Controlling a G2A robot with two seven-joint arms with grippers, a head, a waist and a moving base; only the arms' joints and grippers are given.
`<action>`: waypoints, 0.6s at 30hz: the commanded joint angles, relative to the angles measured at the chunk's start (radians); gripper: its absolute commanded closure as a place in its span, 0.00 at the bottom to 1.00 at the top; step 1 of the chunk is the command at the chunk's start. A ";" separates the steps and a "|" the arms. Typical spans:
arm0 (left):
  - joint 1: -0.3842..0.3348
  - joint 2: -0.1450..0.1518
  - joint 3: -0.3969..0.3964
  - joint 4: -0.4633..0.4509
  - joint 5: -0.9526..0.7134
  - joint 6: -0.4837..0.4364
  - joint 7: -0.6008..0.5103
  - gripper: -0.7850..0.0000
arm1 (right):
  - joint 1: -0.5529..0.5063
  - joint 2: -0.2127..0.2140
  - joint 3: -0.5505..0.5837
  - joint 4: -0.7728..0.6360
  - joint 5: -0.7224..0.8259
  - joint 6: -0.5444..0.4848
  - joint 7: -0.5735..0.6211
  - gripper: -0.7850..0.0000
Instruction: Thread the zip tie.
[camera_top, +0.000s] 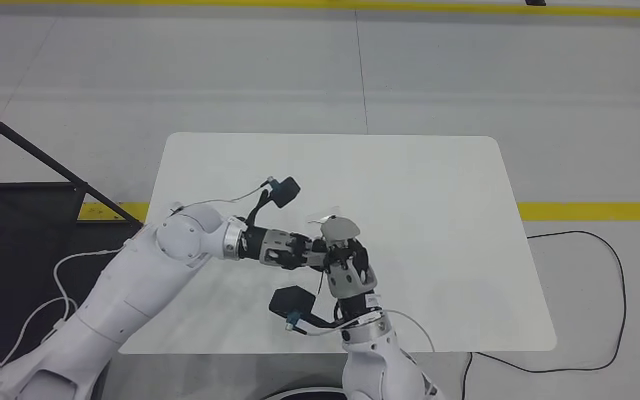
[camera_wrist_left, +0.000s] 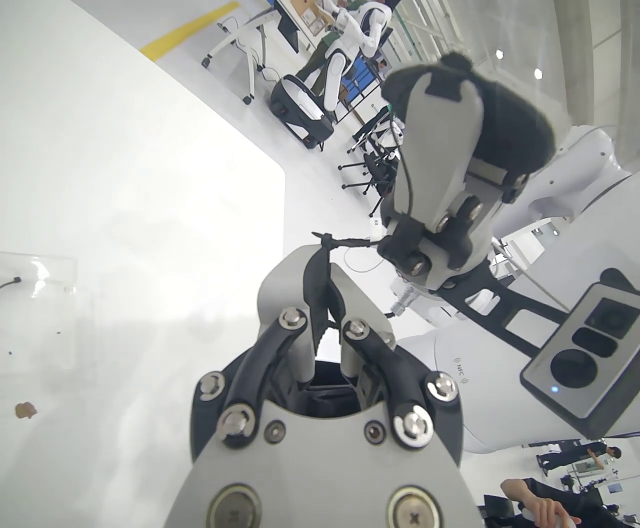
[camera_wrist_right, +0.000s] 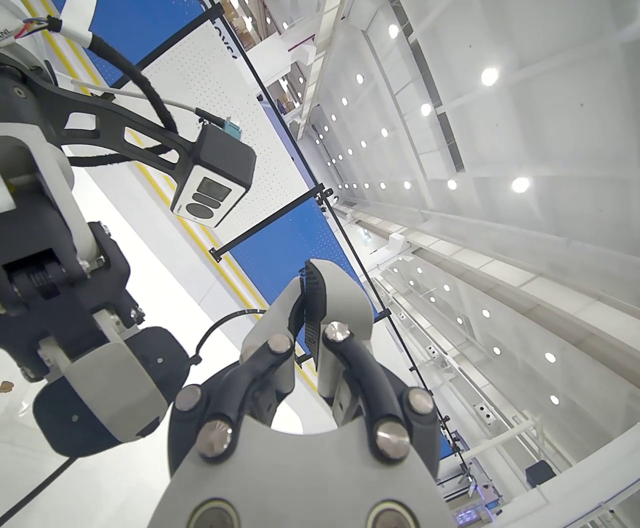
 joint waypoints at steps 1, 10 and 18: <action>-0.005 0.004 0.007 0.003 -0.010 -0.004 0.004 1.00 | -0.001 -0.001 0.003 0.000 0.005 0.002 -0.002 1.00; -0.020 0.020 0.018 0.042 0.008 -0.038 0.039 1.00 | -0.014 -0.006 0.022 -0.012 0.061 0.000 -0.041 1.00; -0.002 0.011 0.004 0.041 0.121 -0.048 0.136 1.00 | -0.037 -0.002 0.053 -0.042 0.142 -0.059 -0.113 0.46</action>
